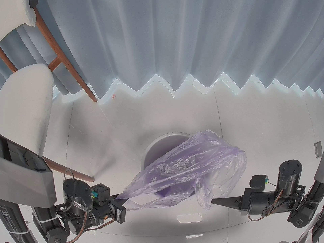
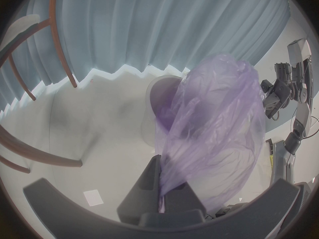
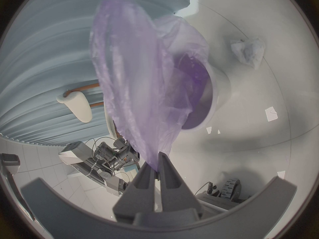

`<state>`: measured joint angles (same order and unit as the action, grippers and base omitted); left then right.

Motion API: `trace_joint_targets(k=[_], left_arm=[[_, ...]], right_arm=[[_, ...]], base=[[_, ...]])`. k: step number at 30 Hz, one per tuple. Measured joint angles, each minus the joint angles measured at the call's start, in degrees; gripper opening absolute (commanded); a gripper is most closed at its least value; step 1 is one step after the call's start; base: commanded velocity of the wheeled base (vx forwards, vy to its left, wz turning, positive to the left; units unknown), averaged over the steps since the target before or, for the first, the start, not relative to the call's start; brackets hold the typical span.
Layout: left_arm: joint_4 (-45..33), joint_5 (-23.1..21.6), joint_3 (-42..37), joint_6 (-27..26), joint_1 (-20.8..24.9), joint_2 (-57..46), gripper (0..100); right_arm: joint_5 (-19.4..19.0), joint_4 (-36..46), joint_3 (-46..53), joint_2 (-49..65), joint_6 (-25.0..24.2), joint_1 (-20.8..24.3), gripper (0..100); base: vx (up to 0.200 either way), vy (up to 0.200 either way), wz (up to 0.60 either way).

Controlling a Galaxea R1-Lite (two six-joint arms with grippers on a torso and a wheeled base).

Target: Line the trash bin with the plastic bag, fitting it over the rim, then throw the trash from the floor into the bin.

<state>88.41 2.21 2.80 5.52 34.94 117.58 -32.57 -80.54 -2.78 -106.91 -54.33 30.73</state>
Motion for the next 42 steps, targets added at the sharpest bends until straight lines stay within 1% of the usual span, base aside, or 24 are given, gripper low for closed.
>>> trace_joint_targets(k=[5,14,27,35,42], left_arm=[[0.0,0.1,-1.1,-0.1,-0.5,2.0,0],[0.1,1.8,-1.4,-0.2,-0.8,6.9,0],[0.1,2.1,-1.0,-0.2,-1.2,11.6,0],[0.1,2.3,-0.8,-0.2,-1.9,12.8,0],[0.1,3.6,-0.2,-0.2,-2.3,13.6,0]], right_arm=[[-1.8,0.0,1.2,-1.9,1.8,0.1,0],[-2.1,0.0,1.7,-5.8,5.7,0.2,0],[-2.0,0.1,1.8,-9.8,6.3,0.2,0],[-1.9,0.5,1.8,-11.6,8.4,0.0,0],[-1.8,0.5,1.8,-13.2,9.4,-0.3,0]], base=[[0.0,0.0,0.0],[0.0,0.0,0.0],[0.0,0.0,0.0],[0.0,0.0,0.0],[0.0,0.0,0.0]])
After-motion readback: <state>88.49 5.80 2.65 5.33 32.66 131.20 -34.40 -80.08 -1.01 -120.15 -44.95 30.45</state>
